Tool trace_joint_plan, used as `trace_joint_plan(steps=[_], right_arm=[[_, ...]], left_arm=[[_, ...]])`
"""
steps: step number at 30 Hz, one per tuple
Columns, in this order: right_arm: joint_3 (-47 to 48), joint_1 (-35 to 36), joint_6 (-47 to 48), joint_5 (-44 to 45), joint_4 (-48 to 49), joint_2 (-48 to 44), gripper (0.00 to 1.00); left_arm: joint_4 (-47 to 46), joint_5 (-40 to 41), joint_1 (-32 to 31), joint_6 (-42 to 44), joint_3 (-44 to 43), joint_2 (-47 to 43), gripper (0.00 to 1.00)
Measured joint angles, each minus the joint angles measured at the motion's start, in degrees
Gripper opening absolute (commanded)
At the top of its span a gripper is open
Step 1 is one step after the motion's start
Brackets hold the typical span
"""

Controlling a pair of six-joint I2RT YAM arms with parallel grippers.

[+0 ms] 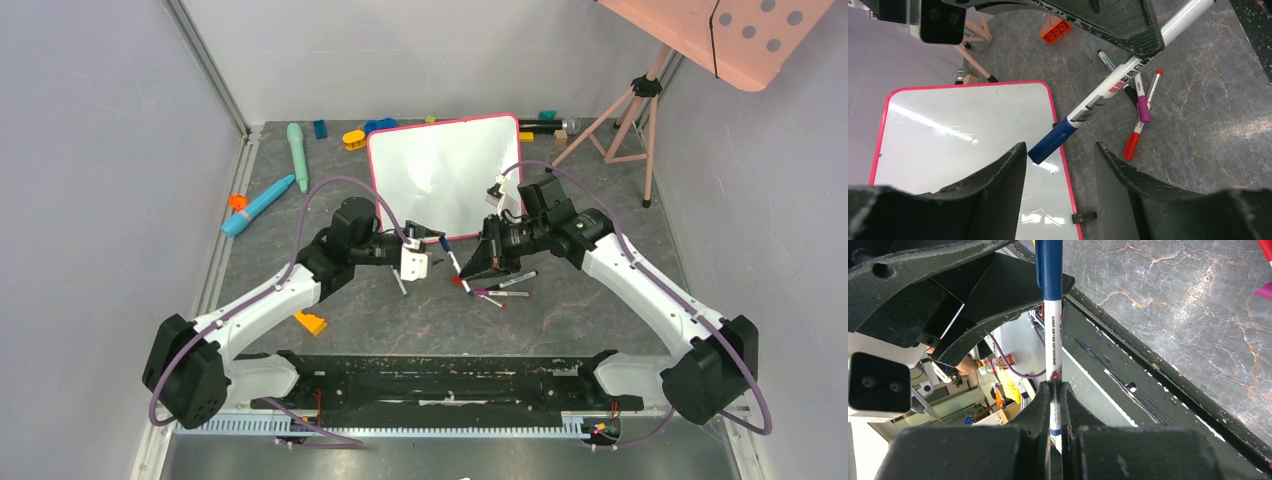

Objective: Write a sentence on the whiteboard
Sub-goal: Pass from the right arm to the left

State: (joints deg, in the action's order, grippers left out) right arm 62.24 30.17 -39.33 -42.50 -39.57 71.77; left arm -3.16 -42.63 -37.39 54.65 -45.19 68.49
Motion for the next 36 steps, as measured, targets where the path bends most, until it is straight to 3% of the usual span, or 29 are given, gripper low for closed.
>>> trace_joint_plan(steps=[9,11,16,17,20,21,22,25,29,33,36], right_arm=[[1.4,0.9,-0.8,-1.1,0.1,2.4,0.0],[1.8,1.1,-0.8,-1.3,0.1,2.6,0.0],[2.3,1.5,-1.2,-1.8,-0.7,3.1,0.0],[2.3,1.5,-1.4,-1.9,-0.7,3.1,0.07],[3.4,0.4,-2.2,-1.7,-0.5,3.1,0.59],[3.5,0.4,-2.4,-1.7,0.0,3.1,0.71],[3.5,0.6,-2.3,-1.7,0.1,3.2,0.76],[3.7,0.6,-0.9,-1.7,0.3,3.4,0.83],[6.5,-0.6,1.0,0.5,0.1,3.5,0.83],[9.4,-1.0,2.5,5.2,1.7,3.0,0.76],[9.1,-0.9,2.8,9.7,3.2,1.3,0.75]], left_arm=[[5.5,1.5,-0.7,6.1,-0.9,0.6,0.67],[6.1,2.0,-1.0,7.0,-1.1,0.8,0.59],[7.5,3.5,-1.6,9.2,-2.3,2.0,0.1],[8.1,3.6,-1.7,9.9,-2.5,2.1,0.02],[12.8,4.3,-2.0,12.5,-2.3,2.4,0.02],[12.9,4.4,-2.2,12.5,-2.3,2.5,0.02],[13.0,4.3,-2.3,12.5,-2.3,2.5,0.02],[13.2,3.7,-2.5,12.5,-2.4,2.0,0.02],[14.1,3.3,-2.6,8.8,-2.2,-0.2,0.02],[14.1,2.8,-2.6,-2.0,-1.3,-3.2,0.02],[13.8,3.3,-2.6,-16.0,-1.4,-4.1,0.02]])
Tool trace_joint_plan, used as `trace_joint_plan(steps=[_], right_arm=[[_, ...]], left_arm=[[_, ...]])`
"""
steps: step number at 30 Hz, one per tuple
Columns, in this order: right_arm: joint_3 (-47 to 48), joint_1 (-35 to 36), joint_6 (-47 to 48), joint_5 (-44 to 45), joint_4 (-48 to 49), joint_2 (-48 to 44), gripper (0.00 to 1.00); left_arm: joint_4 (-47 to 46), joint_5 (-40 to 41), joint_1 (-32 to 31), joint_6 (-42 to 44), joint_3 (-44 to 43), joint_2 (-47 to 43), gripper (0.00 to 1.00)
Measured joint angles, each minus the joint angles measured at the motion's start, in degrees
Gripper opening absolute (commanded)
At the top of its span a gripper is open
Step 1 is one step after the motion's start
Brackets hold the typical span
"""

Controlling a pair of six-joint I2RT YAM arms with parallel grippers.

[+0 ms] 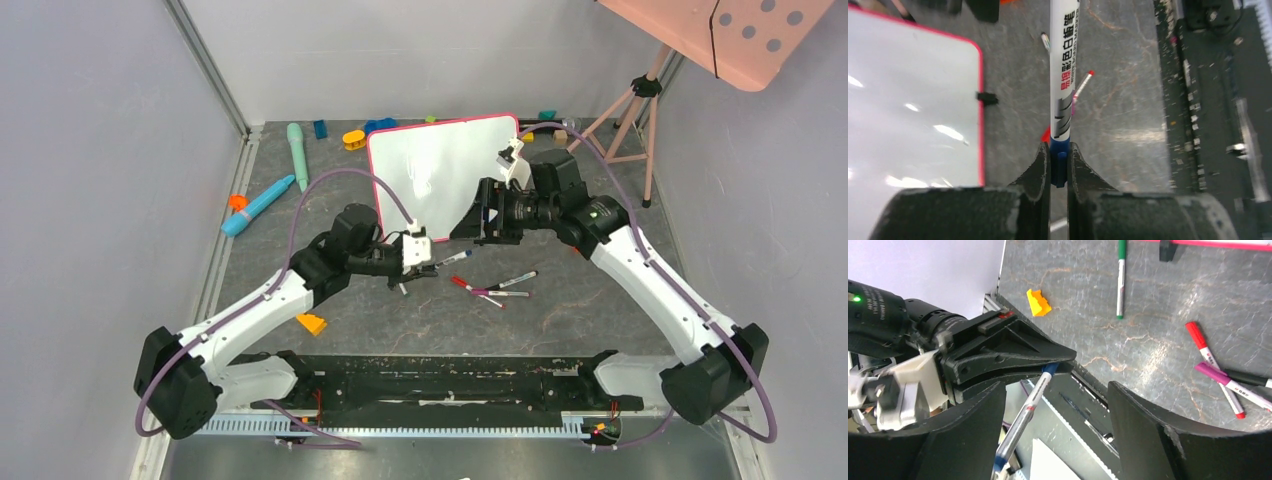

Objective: Write a sentence on the whiteboard
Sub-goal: Pass from the right arm to the left, then open the pen cap of the whiteboard marker.

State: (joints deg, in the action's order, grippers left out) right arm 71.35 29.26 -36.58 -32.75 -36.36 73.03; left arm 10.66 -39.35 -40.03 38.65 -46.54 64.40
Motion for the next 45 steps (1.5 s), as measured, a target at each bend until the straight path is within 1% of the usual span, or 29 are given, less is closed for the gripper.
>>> trace_joint_plan(steps=[2,4,7,9,10,12,13,16,19,25,29,31,35,38,43,45], right_arm=[[-0.7,0.0,0.0,1.2,1.1,-1.2,0.72],[-0.7,0.2,0.2,1.2,1.9,-1.3,0.71],[-0.6,1.3,1.0,0.5,2.3,0.3,0.69],[0.0,2.5,1.9,-0.5,1.9,2.3,0.68],[0.6,2.9,2.5,-0.8,1.4,3.2,0.67],[2.4,3.9,4.3,-1.0,-0.8,5.4,0.58],[3.3,4.2,5.4,-1.0,-1.9,6.2,0.57],[5.2,4.7,7.6,-1.0,-4.9,7.6,0.58],[6.3,5.1,9.5,-1.0,-7.3,8.5,0.56],[7.3,5.9,13.0,-1.5,-12.0,11.5,0.56],[7.3,6.6,14.3,-1.9,-14.3,12.8,0.5],[7.4,6.9,14.4,-2.4,-14.4,12.8,0.5],[7.5,7.5,14.3,-3.1,-14.9,12.8,0.54],[7.6,7.8,14.3,-3.9,-15.3,12.8,0.54],[8.5,7.8,14.2,-5.2,-16.3,13.0,0.52],[9.1,7.8,14.2,-5.2,-16.9,13.0,0.47]], left_arm=[[1.2,1.0,-0.1,-8.3,-0.7,0.5,0.02],[4.2,1.5,-0.1,-14.4,-2.8,2.4,0.02],[8.6,1.3,-0.1,-19.2,-7.0,6.3,0.02],[10.7,1.3,-0.1,-20.7,-8.3,7.9,0.02],[11.6,1.2,-0.1,-21.1,-8.5,8.2,0.02],[13.4,0.5,-0.1,-21.4,-8.5,8.2,0.02],[13.9,0.0,-0.1,-21.3,-8.5,8.2,0.02],[14.8,-0.3,-0.1,-21.4,-8.5,8.2,0.02],[15.6,-0.9,-0.1,-21.3,-8.5,8.2,0.02],[16.3,-1.8,-0.2,-21.3,-8.5,7.9,0.02],[16.6,-2.3,-0.2,-21.3,-8.5,7.7,0.02],[16.9,-2.8,-0.3,-21.2,-8.5,7.6,0.02],[17.1,-3.0,-0.6,-21.1,-8.5,7.5,0.02],[17.5,-2.8,-1.0,-20.0,-8.5,7.5,0.02],[18.2,-2.3,-1.9,-17.8,-8.5,7.4,0.02],[18.5,-1.6,-2.2,-17.3,-8.5,7.4,0.02]])
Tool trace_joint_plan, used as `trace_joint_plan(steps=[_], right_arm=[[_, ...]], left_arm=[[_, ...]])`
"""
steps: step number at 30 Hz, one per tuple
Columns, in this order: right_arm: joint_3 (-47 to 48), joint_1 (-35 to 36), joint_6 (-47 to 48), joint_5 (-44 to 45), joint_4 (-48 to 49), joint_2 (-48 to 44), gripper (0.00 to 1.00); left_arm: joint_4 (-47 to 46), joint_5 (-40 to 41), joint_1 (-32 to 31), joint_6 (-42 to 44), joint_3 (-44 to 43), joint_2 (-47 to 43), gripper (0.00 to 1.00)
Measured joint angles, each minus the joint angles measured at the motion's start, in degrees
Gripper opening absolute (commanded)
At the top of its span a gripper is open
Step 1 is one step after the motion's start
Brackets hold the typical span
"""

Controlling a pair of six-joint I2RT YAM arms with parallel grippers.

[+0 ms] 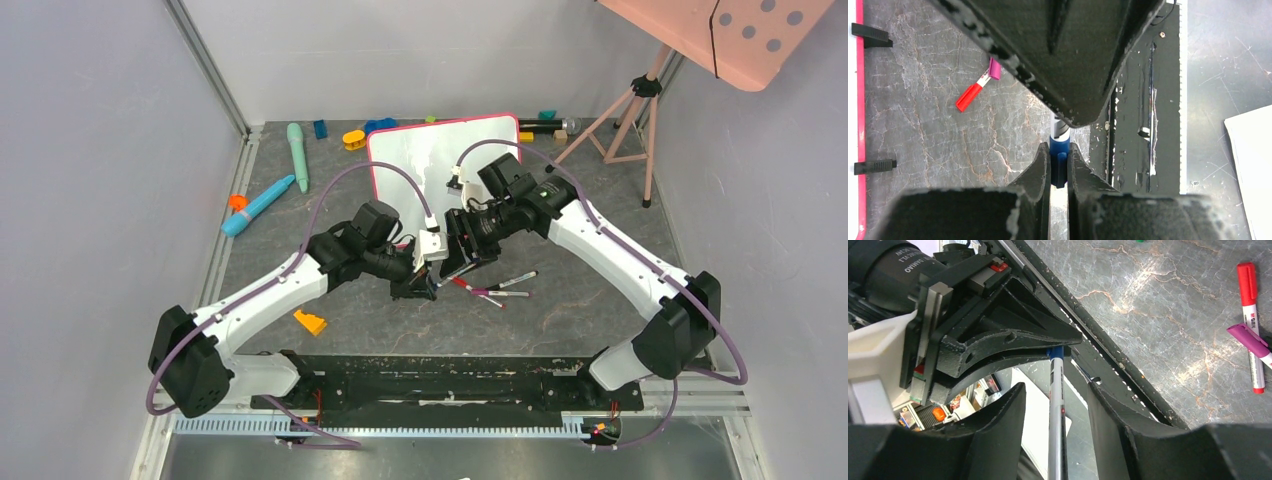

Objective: Write a sentence on the whiteboard
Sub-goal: Open the pen cap of the whiteboard marker.

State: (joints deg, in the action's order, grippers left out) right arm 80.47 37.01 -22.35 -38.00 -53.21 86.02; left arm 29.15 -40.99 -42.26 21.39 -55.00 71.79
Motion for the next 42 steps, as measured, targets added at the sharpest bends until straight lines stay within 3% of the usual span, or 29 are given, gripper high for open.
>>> trace_joint_plan(steps=[5,19,25,30,42], right_arm=[[0.5,0.0,0.1,-0.7,-0.7,0.0,0.36],[0.3,2.2,-0.2,-1.0,-0.9,0.6,0.3],[-0.5,2.5,-0.8,-0.7,-0.4,0.9,0.21],[-1.7,2.6,-1.8,-0.7,0.3,1.0,0.0],[-1.2,1.3,0.0,-1.2,-0.3,1.1,0.0]], left_arm=[[0.7,1.4,-0.4,1.0,0.7,-1.0,0.02],[1.9,3.5,-0.7,2.3,1.0,-1.6,0.02],[2.8,3.5,-0.8,3.1,1.0,-1.6,0.02],[3.6,3.5,-1.0,3.2,1.0,-1.6,0.02],[-0.5,5.7,-1.3,4.9,3.8,-4.2,0.02]])
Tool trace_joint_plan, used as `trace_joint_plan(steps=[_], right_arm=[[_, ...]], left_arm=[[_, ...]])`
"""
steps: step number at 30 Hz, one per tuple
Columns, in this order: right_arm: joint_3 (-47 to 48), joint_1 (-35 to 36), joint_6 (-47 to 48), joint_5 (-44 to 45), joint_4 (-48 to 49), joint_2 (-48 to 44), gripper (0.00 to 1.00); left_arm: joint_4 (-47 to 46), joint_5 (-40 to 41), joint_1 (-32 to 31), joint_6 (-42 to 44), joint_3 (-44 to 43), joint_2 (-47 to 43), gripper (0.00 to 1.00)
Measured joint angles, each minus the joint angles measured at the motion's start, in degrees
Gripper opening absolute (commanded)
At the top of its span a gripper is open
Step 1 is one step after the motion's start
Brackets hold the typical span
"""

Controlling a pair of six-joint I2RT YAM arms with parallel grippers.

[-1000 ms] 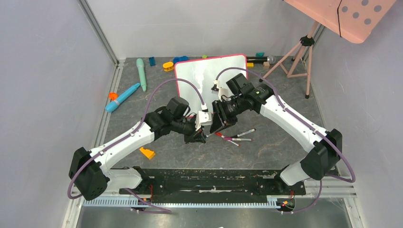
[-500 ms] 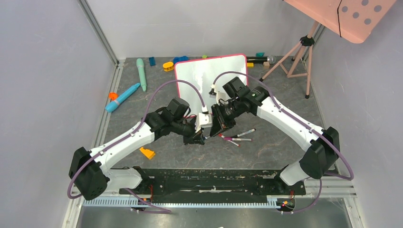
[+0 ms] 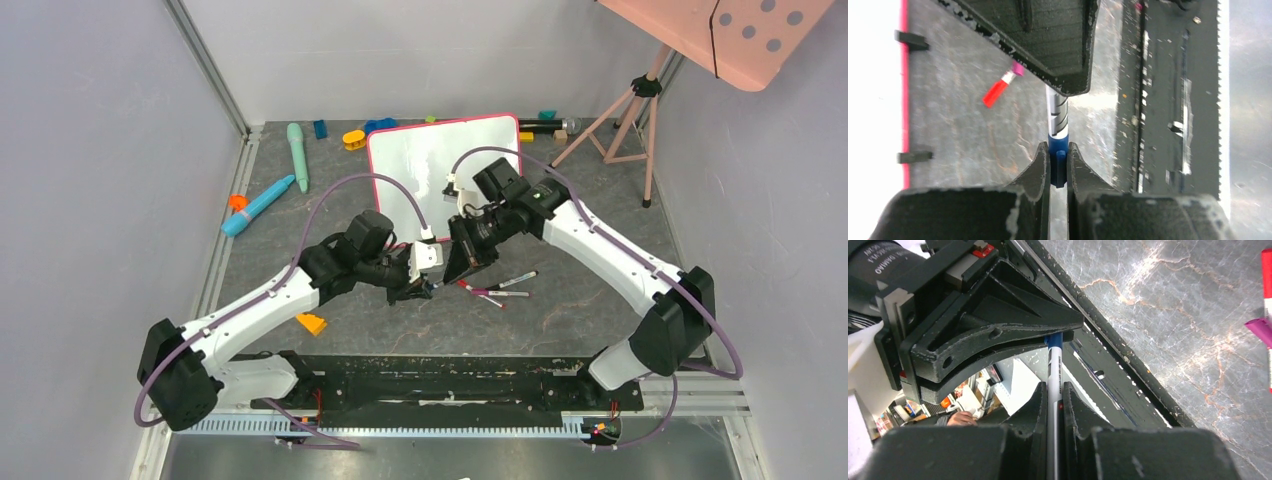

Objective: Write a sentence on the whiteboard
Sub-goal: Open the pen cap of the whiteboard marker, then place the pen cap at the center of the board.

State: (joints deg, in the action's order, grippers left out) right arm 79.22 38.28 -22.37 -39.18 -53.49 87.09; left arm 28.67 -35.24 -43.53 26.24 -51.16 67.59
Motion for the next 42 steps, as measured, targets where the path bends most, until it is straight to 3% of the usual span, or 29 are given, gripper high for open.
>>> trace_joint_plan(steps=[7,14,21,27,31,35,42], right_arm=[[3.1,-8.1,5.8,-4.1,-4.6,0.0,0.0],[2.7,-12.2,8.9,-5.0,-7.3,-1.2,0.0],[2.7,-22.0,11.2,-0.3,-12.8,-6.9,0.0],[2.5,-22.4,11.7,1.4,-13.5,-7.5,0.0],[1.1,-22.4,9.6,5.2,-10.2,-9.2,0.0],[-3.5,-22.4,5.2,9.7,-4.0,-14.6,0.0],[-12.8,-22.4,-2.5,15.0,6.6,-24.1,0.0]], left_arm=[[-12.9,3.9,-0.5,-0.3,1.6,-0.6,0.02],[-18.5,3.5,-1.2,-0.5,1.1,2.8,0.02],[-5.6,6.8,0.1,-0.4,6.0,3.2,0.02],[-4.9,9.9,0.0,-3.7,6.4,3.3,0.04],[-6.3,12.7,0.0,-9.4,6.4,4.1,0.09],[-8.3,16.0,0.0,-16.2,6.3,7.1,0.08],[-9.3,23.3,0.0,-25.1,4.1,17.6,0.07]])
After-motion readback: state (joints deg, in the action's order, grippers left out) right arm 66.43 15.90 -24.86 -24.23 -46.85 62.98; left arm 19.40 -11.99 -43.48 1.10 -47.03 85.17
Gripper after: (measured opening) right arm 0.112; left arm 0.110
